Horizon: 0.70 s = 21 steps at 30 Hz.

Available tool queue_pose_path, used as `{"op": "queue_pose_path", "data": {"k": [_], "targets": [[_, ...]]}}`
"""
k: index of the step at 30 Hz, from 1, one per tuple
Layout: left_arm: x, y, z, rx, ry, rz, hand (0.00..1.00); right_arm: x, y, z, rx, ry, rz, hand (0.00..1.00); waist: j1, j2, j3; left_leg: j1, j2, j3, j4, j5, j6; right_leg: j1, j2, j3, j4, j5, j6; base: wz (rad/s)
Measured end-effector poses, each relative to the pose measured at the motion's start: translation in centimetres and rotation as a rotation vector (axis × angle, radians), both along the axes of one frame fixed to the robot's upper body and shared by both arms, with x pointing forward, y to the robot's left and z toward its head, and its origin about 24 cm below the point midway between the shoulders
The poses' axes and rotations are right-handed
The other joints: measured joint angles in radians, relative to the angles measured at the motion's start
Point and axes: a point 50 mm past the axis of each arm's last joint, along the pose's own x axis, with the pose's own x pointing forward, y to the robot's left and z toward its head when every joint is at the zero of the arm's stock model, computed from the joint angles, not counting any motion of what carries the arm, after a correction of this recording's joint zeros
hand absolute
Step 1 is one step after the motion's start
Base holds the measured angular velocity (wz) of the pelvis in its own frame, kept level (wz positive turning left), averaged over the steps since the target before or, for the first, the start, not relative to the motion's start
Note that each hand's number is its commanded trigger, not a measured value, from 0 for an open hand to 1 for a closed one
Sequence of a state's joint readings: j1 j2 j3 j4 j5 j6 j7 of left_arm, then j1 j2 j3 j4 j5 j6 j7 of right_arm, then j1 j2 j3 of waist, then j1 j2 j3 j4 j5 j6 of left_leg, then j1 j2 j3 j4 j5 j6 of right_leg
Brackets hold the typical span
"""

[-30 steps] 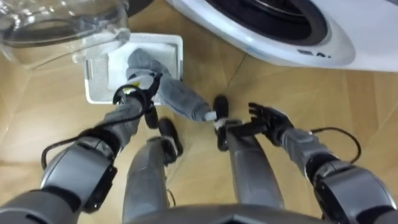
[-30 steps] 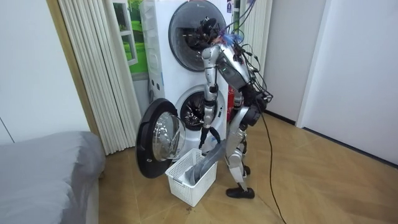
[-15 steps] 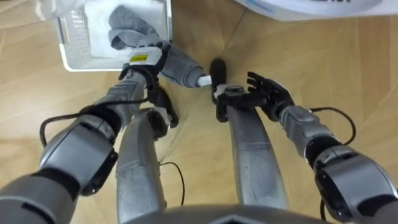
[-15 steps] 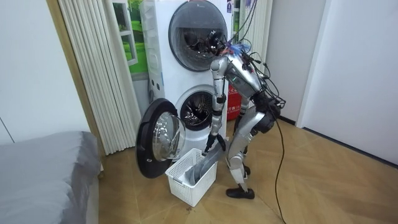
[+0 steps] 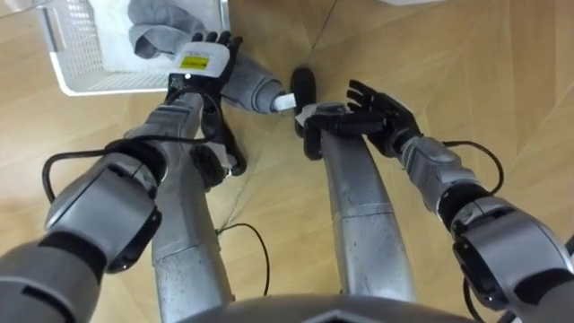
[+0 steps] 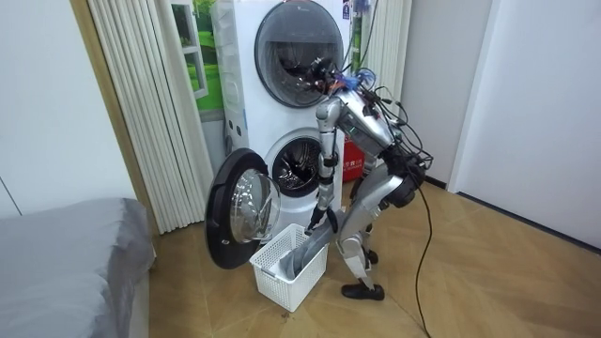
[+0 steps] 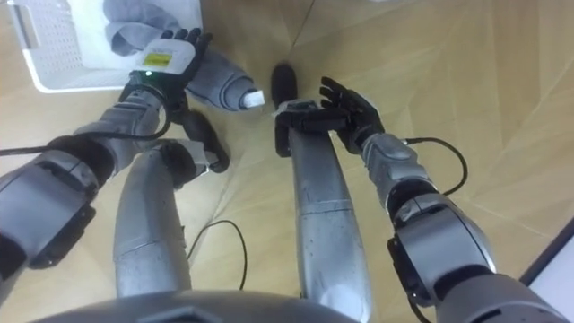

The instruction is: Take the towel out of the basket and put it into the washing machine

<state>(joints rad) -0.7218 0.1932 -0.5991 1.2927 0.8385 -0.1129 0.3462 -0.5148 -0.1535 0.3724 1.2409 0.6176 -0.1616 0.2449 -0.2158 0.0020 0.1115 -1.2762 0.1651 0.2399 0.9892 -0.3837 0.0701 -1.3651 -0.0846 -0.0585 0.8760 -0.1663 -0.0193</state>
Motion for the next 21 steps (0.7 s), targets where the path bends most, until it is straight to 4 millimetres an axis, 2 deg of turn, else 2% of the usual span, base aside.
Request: {"op": "queue_pose_path", "data": {"k": [4,9,10,11,12,13,21], "targets": [[0.2,-0.2,0.2,0.02,-0.008,-0.026,0.0,0.1,0.0,0.1,0.015,-0.007,-0.004,0.0,-0.004,-0.007,0.0041,-0.009,0.0,0.0,0.02,-0.018,0.003,-0.011,0.0,0.001,0.021,-0.015,0.006,-0.01],[0.7,0.1,1.0,0.034,-0.078,-0.033,0.0,0.3,0.1,0.3,0.04,-0.029,-0.007,0.0,-0.021,-0.007,0.0041,-0.04,0.004,-0.005,0.041,-0.03,0.008,-0.034,0.0,0.0,0.034,-0.022,0.011,-0.03],[0.9,0.0,1.4,0.032,-0.102,-0.035,0.1,0.3,0.2,0.4,0.042,-0.034,-0.005,0.0,-0.024,-0.007,0.0041,-0.048,0.003,-0.006,0.046,-0.032,0.01,-0.041,0.0,-0.001,0.037,-0.024,0.013,0.0],[1.1,-0.1,1.7,0.029,-0.122,-0.039,0.58,0.5,0.2,0.6,0.042,-0.044,0.0,0.0,-0.026,-0.007,0.004,-0.056,-0.001,-0.007,0.053,-0.035,0.012,-0.048,-0.002,-0.001,0.044,-0.026,0.016,0.0],[1.2,-0.2,1.9,0.028,-0.13,-0.042,0.83,0.6,0.1,0.7,0.041,-0.049,0.002,0.0,-0.028,-0.007,0.004,-0.058,-0.002,-0.008,0.053,-0.036,0.013,-0.051,-0.003,0.001,0.047,-0.028,0.019,0.05],[1.4,-0.3,2.2,0.027,-0.147,-0.047,1.0,0.6,0.1,0.9,0.04,-0.055,0.003,0.0,-0.028,-0.007,0.004,-0.062,-0.003,-0.008,0.054,-0.036,0.014,-0.054,-0.005,0.002,0.048,-0.029,0.02,0.06],[1.4,-1.0,2.3,0.018,-0.171,-0.07,1.0,0.5,0.2,0.8,0.059,-0.056,-0.008,0.0,-0.056,-0.007,0.004,-0.066,-0.016,-0.016,0.087,-0.047,0.016,-0.061,-0.02,0.004,0.099,-0.063,0.025,0.11]]}}
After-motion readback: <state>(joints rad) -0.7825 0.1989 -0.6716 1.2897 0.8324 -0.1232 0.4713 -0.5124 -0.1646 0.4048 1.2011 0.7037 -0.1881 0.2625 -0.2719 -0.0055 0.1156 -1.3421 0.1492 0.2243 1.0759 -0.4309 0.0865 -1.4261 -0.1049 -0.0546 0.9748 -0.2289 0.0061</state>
